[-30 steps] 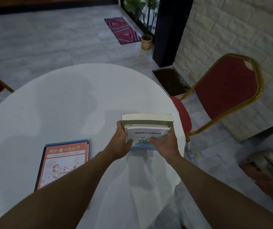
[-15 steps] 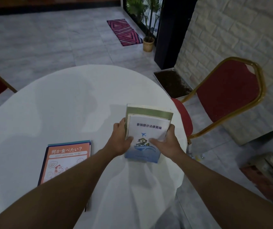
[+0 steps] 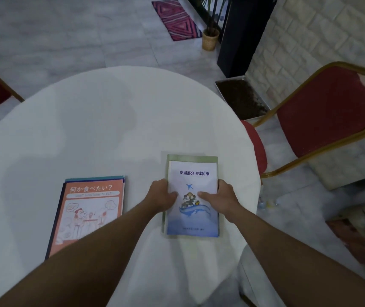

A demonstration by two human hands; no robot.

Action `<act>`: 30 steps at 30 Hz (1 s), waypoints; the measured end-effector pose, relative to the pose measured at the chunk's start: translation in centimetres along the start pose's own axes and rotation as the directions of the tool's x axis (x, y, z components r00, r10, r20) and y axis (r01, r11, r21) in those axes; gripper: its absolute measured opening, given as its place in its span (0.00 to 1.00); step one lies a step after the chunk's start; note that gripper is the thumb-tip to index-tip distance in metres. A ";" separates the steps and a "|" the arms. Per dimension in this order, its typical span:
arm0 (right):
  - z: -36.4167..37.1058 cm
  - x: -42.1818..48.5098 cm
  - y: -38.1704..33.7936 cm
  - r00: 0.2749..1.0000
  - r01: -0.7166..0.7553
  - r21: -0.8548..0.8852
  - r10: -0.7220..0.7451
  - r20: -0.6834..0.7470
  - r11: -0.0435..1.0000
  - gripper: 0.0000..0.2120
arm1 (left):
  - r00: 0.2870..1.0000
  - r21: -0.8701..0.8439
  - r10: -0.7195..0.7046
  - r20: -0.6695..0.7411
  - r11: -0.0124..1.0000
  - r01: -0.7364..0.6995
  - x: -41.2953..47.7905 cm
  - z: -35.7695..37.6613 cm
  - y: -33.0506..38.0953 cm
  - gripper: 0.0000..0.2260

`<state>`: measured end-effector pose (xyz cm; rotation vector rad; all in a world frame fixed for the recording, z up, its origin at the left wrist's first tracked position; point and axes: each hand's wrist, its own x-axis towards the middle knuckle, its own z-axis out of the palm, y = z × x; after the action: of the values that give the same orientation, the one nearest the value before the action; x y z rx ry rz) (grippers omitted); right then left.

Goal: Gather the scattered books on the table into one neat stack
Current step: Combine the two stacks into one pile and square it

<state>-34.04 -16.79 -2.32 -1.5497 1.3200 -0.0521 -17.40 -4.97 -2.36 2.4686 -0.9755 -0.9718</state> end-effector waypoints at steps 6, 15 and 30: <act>0.8 0.6 0.4 0.999 -0.045 -0.113 0.045 0.003 0.993 0.30 | 0.992 0.029 -0.087 0.091 0.996 0.084 0.4 1.4 -0.9 0.21; 0.5 1.3 -0.1 0.995 -0.084 -0.180 0.094 0.046 0.980 0.27 | 0.977 0.049 -0.129 0.170 0.991 0.122 1.0 1.2 -1.0 0.24; 2.6 0.2 -4.4 0.992 0.075 -0.457 -0.111 -0.052 0.886 0.39 | 0.995 0.152 -0.011 -0.100 0.988 0.026 -1.8 -5.1 -2.7 0.26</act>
<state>-29.37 -15.96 -0.49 -2.0259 1.3817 0.1505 -13.53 -1.62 0.80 2.6274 -1.0313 -0.7985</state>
